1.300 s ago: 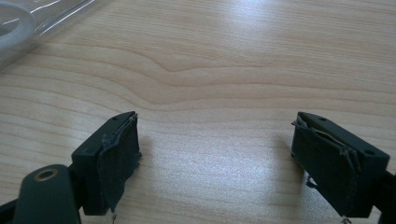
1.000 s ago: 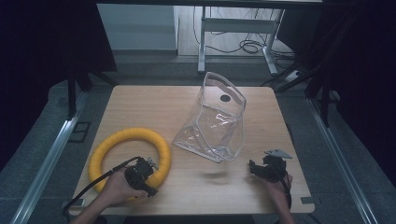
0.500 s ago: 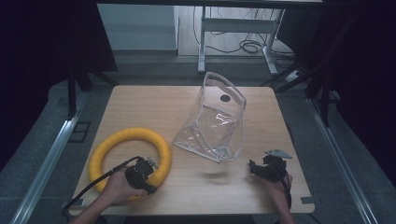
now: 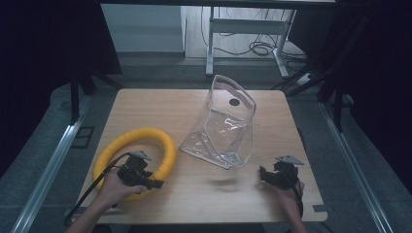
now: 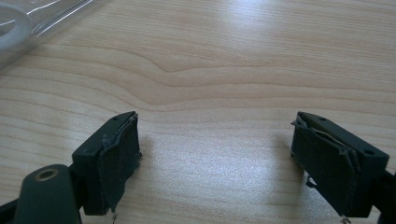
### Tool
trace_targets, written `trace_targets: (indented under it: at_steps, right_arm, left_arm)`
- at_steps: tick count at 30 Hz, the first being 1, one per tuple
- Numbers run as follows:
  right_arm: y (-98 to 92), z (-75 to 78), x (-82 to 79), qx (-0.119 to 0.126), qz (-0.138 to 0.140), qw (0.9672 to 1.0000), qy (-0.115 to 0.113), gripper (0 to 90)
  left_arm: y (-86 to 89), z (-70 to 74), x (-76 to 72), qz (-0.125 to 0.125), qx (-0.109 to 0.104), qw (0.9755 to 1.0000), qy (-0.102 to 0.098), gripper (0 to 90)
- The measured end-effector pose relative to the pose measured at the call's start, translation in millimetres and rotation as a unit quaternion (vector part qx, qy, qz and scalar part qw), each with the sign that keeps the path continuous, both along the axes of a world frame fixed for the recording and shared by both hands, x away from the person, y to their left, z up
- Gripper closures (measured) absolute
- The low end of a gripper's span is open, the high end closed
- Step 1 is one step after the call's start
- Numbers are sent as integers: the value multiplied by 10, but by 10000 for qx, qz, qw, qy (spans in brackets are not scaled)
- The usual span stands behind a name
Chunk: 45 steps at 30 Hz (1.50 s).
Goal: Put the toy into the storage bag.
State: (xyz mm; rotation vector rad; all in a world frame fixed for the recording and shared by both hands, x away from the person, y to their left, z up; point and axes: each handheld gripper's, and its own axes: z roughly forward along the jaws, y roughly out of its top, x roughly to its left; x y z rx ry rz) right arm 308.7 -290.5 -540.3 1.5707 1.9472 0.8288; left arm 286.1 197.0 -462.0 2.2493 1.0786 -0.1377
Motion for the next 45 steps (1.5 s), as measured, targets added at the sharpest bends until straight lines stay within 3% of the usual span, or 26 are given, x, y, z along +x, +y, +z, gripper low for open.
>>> trace_targets:
  at_steps: [4,7,15,19,23,25,27,30,33,38,43,45]
  right_arm:
    - [-2,0,0,-4,-16,10000,-1,153]
    - [-3,0,1,-4,-27,10000,3,153]
    - [-4,1,1,-7,-28,10000,-3,154]
    - [-3,1,1,-1,-37,10000,-3,155]
    - [-4,0,1,6,-37,10000,-6,155]
    - [-4,0,1,7,-41,10000,-7,156]
    - [-5,0,2,10,-53,10000,-6,156]
    - [-8,0,2,5,-59,10000,-7,156]
    - [-11,-1,2,-8,-60,10000,-16,156]
    - [-11,-1,3,-6,-66,10000,-15,156]
    - [-11,0,2,-9,-65,10000,-16,156]
    - [-11,0,2,-9,-66,10000,-14,157]
  left_arm:
    - [132,120,43,210,-487,9986,-84,508]
    - [227,198,70,367,-832,9957,-162,507]
    - [427,359,56,889,-1545,9822,-592,508]
    - [483,415,57,1042,-1886,9736,-752,508]
    - [522,481,45,1239,-2188,9620,-1067,508]
    - [541,516,36,1326,-2334,9554,-1230,509]
    - [566,548,31,1436,-2547,9465,-1366,509]
    - [589,590,38,1566,-2784,9357,-1501,509]
    - [591,615,54,1623,-2962,9279,-1578,508]
    - [549,647,75,1651,-3117,9205,-1682,508]
    - [474,691,88,1646,-3165,9169,-1790,508]
    - [435,721,95,1666,-3254,9125,-1838,508]
